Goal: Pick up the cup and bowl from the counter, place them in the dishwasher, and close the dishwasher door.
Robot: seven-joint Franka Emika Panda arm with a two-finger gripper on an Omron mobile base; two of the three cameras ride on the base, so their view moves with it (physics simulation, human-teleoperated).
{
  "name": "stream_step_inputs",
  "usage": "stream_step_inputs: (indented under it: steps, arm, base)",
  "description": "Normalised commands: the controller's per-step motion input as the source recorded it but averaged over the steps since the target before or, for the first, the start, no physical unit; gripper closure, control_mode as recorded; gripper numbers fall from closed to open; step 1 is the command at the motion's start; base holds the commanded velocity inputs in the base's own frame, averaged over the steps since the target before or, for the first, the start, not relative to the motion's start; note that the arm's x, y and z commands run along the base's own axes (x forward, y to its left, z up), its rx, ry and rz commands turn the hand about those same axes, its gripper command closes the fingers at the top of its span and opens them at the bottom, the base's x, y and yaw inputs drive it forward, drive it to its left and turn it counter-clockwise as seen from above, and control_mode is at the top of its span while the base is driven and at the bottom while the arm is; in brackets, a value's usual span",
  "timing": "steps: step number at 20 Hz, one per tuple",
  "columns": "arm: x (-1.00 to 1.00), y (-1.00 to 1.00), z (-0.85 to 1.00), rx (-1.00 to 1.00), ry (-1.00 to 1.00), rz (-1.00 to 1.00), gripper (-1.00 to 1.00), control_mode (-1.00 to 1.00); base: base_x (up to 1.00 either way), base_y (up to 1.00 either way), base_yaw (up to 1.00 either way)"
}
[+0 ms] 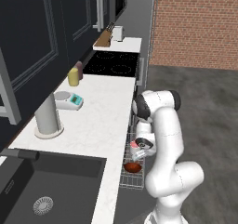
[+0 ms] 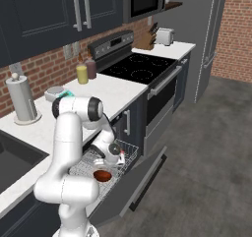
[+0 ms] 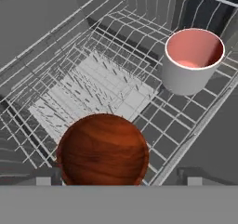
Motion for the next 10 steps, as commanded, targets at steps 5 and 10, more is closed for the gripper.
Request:
stream_step_inputs:
  steps: [5, 10]
  arm:
    - [-0.51, -0.54, 0.96, 0.0, -0.02, -0.09, -1.0, -1.0]
    - [-0.42, -0.36, 1.0, 0.0, 0.0, -0.1, -1.0, -1.0]
  base:
    - [0.0, 0.0, 0.0]
    - [0.0, 0.0, 0.0]
